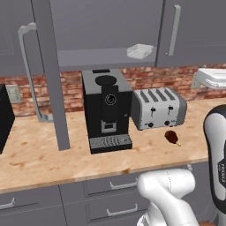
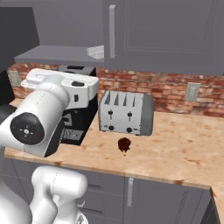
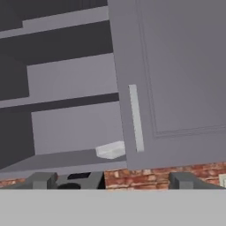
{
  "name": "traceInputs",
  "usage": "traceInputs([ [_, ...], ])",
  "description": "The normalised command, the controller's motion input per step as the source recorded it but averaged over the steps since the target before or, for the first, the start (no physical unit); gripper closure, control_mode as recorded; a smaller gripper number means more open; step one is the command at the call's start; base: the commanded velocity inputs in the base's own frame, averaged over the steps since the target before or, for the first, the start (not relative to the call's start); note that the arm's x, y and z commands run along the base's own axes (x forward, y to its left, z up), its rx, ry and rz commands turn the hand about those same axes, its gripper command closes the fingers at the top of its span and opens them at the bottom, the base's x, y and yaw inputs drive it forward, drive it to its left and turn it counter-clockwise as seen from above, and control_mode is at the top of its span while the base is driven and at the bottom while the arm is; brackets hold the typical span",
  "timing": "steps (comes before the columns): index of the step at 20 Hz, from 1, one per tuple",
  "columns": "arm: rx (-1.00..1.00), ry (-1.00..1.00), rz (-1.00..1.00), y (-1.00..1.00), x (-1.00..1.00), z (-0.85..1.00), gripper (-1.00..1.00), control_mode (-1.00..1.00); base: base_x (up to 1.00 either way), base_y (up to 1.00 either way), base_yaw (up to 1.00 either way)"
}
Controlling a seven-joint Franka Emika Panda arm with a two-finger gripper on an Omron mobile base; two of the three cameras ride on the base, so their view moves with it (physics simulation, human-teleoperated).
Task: Retrieve the tupperware from the cabinet, then place the raw meat into the tupperware to avoid contamination.
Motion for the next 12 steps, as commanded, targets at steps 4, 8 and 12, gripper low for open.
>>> traceInputs([
  [4,-0.02,-0.01,0.0,0.0,0.04,0.04,-1.0,-1.0,0.0,0.0,0.0],
  [8,-0.04,0.0,0.0,-0.01,0.17,0.0,-1.0,-1.0,0.0,0.0,0.0],
  [12,-0.05,-0.03,0.0,-0.03,0.12,0.05,-1.0,-1.0,0.0,0.0,0.0],
])
